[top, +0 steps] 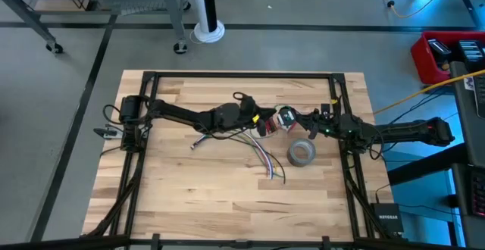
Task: Coil cords
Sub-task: Uncoil green wire from the black spool
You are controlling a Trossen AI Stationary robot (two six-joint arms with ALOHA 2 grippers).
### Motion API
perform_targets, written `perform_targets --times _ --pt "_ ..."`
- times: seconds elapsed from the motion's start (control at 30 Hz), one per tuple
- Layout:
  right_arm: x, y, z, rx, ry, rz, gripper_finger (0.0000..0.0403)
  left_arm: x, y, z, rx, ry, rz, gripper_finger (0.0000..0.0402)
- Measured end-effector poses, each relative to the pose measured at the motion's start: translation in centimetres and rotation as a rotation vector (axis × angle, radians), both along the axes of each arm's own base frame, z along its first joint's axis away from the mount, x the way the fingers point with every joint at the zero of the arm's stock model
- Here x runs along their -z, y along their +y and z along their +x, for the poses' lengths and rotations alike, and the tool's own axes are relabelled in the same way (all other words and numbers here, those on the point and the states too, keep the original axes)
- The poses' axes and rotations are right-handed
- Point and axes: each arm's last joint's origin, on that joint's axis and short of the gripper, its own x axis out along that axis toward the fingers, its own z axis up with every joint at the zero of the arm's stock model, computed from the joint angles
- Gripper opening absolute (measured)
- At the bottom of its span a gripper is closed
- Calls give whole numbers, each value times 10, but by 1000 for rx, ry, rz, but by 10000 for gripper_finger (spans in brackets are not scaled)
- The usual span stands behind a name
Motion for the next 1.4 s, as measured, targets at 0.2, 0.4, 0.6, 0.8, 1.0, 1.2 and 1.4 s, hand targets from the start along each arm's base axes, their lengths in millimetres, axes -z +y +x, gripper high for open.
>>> perform_targets --times 0.2,0.4,0.6,0.8,1.0,1.2,1.4 --pt "2 -1 0 21 17 11 1 -20 -5 11 54 31 16 4" --pt "2 -1 0 48 8 24 1 -26 -17 18 93 100 11 6" --pt "-4 -1 -1 50 -52 22 1 -29 -32 19 129 103 32 4" --pt "-9 -3 -2 109 -106 26 1 -29 -50 19 233 105 49 3" --pt "-10 -3 -2 95 -125 51 1 -24 -61 18 278 164 61 4" --pt "-11 -1 -1 33 -141 52 1 -2 -67 9 214 418 45 5" --pt "-7 2 0 -61 -115 107 1 3 -60 -15 -28 669 57 5"
